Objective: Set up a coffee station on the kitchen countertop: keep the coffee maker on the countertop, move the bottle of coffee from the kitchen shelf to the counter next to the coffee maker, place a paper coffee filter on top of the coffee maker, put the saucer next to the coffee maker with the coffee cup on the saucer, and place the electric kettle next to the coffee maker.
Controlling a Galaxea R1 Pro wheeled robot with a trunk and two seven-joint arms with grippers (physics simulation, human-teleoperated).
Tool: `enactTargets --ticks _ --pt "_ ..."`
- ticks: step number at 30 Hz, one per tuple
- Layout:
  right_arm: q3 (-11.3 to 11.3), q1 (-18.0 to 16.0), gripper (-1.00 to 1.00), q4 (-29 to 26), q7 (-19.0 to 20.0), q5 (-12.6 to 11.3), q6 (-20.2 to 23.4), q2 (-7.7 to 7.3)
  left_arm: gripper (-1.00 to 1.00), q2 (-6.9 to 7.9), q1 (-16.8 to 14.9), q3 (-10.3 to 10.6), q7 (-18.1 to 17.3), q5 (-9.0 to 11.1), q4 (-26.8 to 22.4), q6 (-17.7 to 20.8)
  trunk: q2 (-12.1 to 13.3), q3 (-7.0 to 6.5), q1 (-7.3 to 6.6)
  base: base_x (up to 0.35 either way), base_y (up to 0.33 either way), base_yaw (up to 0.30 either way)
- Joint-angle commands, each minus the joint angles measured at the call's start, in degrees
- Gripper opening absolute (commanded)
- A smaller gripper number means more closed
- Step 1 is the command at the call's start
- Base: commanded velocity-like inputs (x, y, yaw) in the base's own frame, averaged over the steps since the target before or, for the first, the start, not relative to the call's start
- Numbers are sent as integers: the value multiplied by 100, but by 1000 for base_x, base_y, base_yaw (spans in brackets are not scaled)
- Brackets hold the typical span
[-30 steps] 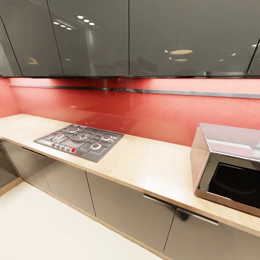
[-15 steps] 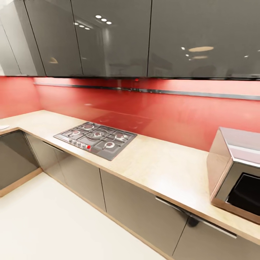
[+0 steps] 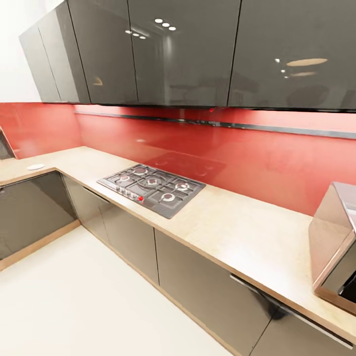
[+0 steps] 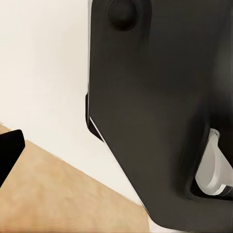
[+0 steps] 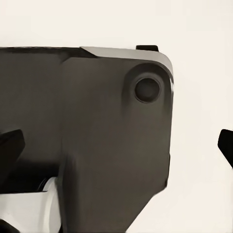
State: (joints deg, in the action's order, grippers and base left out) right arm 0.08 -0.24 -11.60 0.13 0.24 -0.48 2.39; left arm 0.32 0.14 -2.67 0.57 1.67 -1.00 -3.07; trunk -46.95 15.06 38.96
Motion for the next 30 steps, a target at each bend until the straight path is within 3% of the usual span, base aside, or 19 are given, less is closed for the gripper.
enactTargets --ticks 1,30 --pt "1 -2 100 -1 2 2 -5 1 100 -6 2 -25 5 17 -6 -9 37 -7 -22 0 0 244" --pt "1 -2 100 -1 3 0 -5 7 100 -6 4 -33 5 17 -6 -9 1200 -363 -659 0 0 244"
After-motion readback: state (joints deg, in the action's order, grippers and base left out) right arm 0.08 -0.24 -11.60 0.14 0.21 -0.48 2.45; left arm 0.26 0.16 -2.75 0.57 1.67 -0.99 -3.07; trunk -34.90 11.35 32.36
